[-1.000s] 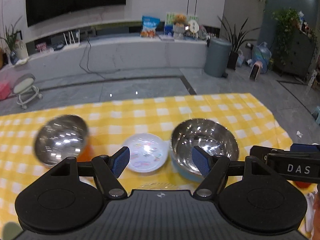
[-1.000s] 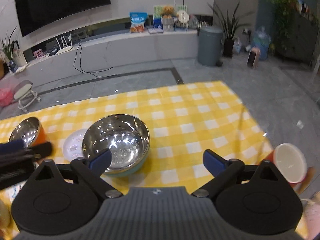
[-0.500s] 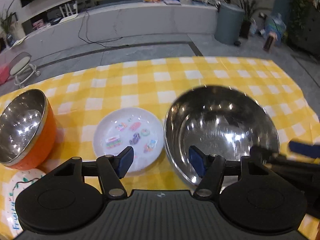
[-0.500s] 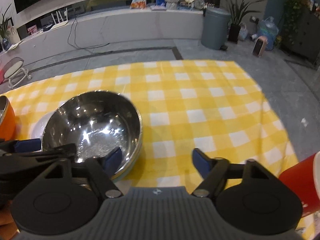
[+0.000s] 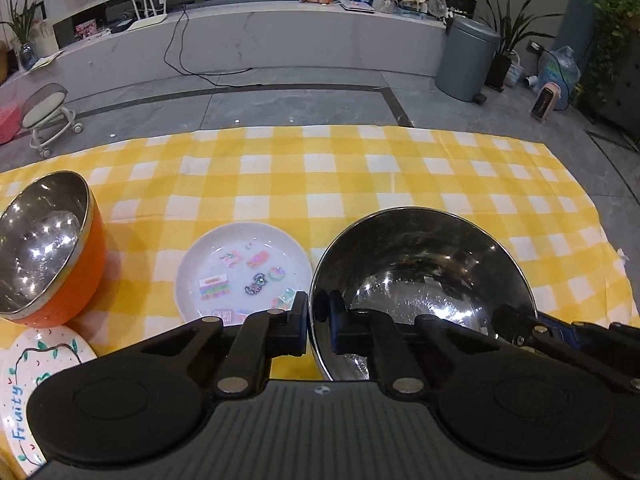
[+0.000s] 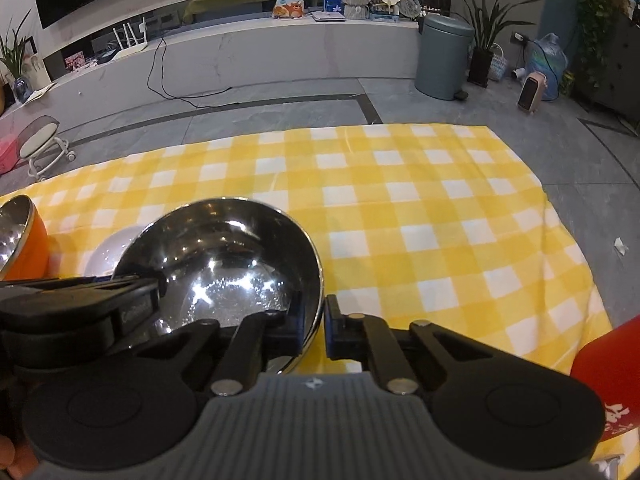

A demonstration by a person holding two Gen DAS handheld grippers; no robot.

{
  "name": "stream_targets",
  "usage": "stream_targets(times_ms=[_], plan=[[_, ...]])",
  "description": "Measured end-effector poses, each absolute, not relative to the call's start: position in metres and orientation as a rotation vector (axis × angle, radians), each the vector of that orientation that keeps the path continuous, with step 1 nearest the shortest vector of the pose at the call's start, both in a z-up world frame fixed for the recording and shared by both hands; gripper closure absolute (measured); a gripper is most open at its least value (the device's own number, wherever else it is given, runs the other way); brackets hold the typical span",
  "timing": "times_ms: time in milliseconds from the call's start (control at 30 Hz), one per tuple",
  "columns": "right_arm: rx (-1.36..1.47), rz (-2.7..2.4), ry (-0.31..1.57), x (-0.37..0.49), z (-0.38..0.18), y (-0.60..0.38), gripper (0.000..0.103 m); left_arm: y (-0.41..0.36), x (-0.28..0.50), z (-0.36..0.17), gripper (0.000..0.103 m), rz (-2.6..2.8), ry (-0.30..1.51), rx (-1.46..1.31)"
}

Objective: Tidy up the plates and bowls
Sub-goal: 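Lift the blue bowl with both grippers and carry it toward the table edge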

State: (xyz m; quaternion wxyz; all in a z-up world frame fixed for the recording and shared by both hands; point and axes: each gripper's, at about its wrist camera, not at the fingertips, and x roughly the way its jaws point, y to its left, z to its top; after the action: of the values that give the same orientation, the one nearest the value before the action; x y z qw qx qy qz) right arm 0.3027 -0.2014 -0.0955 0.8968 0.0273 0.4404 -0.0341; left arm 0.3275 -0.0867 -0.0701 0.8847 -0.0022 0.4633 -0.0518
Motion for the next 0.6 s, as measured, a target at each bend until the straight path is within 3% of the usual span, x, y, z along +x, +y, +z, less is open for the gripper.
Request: stream_targets(times_ms=[267, 600], plan=[[0.041, -0.071, 0.887, 0.283, -0.08, -0.201, 0.098, -0.089, 0.314, -0.047, 0.094, -0.102, 0.926, 0.004], [-0.009, -0.025, 0.846, 0.24, -0.022, -0.173, 0.1, -0.053, 0.271, -0.001, 0.095, -0.062, 0.975, -0.072]])
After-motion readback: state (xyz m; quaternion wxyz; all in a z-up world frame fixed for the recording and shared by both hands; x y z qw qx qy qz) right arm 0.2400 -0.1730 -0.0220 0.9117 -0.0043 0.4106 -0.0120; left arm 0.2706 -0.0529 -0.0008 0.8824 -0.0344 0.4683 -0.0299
